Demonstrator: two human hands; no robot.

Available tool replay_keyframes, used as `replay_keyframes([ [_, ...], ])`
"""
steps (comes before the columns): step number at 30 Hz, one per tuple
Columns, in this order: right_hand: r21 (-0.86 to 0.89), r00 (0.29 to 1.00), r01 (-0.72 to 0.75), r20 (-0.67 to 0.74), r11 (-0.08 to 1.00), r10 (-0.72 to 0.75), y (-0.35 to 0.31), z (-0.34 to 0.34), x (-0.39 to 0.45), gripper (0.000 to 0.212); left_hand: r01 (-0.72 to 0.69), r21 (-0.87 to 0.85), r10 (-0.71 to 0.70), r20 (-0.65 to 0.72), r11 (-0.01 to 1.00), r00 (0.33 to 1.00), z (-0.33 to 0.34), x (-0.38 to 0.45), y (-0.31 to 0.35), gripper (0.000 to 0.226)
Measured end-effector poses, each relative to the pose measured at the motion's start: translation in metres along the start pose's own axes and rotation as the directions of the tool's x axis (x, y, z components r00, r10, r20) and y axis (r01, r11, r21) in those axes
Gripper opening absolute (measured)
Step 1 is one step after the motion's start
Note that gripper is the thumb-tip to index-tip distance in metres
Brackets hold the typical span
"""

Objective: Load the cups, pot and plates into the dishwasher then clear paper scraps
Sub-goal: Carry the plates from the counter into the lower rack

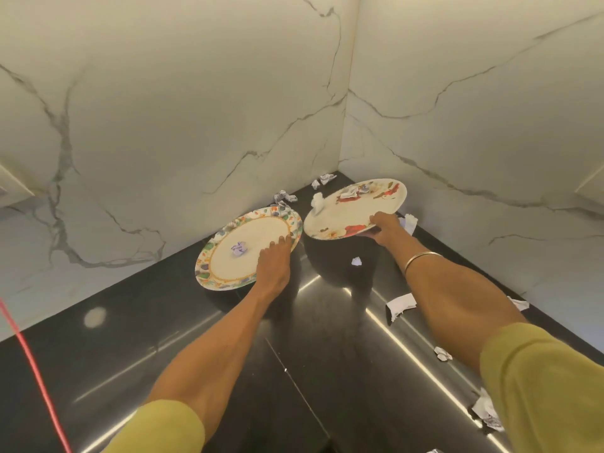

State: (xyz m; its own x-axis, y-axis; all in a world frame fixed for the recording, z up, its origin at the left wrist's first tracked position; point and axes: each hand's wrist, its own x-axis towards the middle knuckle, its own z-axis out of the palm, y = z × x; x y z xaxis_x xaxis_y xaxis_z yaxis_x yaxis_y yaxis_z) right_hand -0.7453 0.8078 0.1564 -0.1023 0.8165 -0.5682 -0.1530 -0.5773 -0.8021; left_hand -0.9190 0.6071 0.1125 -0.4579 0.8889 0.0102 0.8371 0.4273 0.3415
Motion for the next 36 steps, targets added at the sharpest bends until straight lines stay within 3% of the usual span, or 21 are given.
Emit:
replay_keyframes([
  [5, -0.364, 0.978, 0.192, 0.000, 0.911, -0.206, -0.027, -0.003, -0.032, 0.038, 0.046, -0.146, -0.055, -0.055, 0.988, 0.997, -0.034, 0.006, 0.004, 0.056],
  [10, -0.705, 0.893, 0.342, 0.039, 0.621, -0.448, -0.038, -0.003, -0.069, 0.038, -0.046, -0.267, 0.011, -0.129, 0.963, 0.992, -0.061, -0.001, 0.020, 0.072],
  [13, -0.790, 0.837, 0.405, 0.119, 0.460, -0.534, -0.037, -0.002, -0.095, 0.035, -0.124, -0.314, 0.063, -0.198, 0.941, 0.978, -0.076, -0.013, 0.036, 0.070],
  [16, -0.810, 0.783, 0.459, 0.174, 0.365, -0.597, -0.032, -0.007, -0.111, 0.034, -0.177, -0.378, 0.082, -0.253, 0.909, 0.964, -0.086, -0.026, 0.050, 0.061],
  [24, -0.771, 0.672, 0.528, 0.123, 0.356, -0.730, -0.013, -0.046, -0.156, 0.036, -0.239, -0.427, 0.115, -0.296, 0.872, 0.948, -0.098, -0.059, 0.073, 0.044],
  [27, -0.792, 0.668, 0.491, 0.074, 0.364, -0.740, -0.007, -0.063, -0.176, 0.037, -0.227, -0.454, 0.115, -0.261, 0.861, 0.958, -0.093, -0.070, 0.077, 0.031],
  [30, -0.823, 0.672, 0.433, 0.023, 0.367, -0.740, 0.005, -0.080, -0.201, 0.039, -0.242, -0.497, 0.129, -0.251, 0.833, 0.959, -0.086, -0.085, 0.082, 0.040],
  [36, -0.825, 0.645, 0.360, -0.117, 0.435, -0.755, 0.039, -0.115, -0.245, 0.037, -0.315, -0.520, 0.224, -0.231, 0.794, 0.947, -0.076, -0.129, 0.098, 0.037],
])
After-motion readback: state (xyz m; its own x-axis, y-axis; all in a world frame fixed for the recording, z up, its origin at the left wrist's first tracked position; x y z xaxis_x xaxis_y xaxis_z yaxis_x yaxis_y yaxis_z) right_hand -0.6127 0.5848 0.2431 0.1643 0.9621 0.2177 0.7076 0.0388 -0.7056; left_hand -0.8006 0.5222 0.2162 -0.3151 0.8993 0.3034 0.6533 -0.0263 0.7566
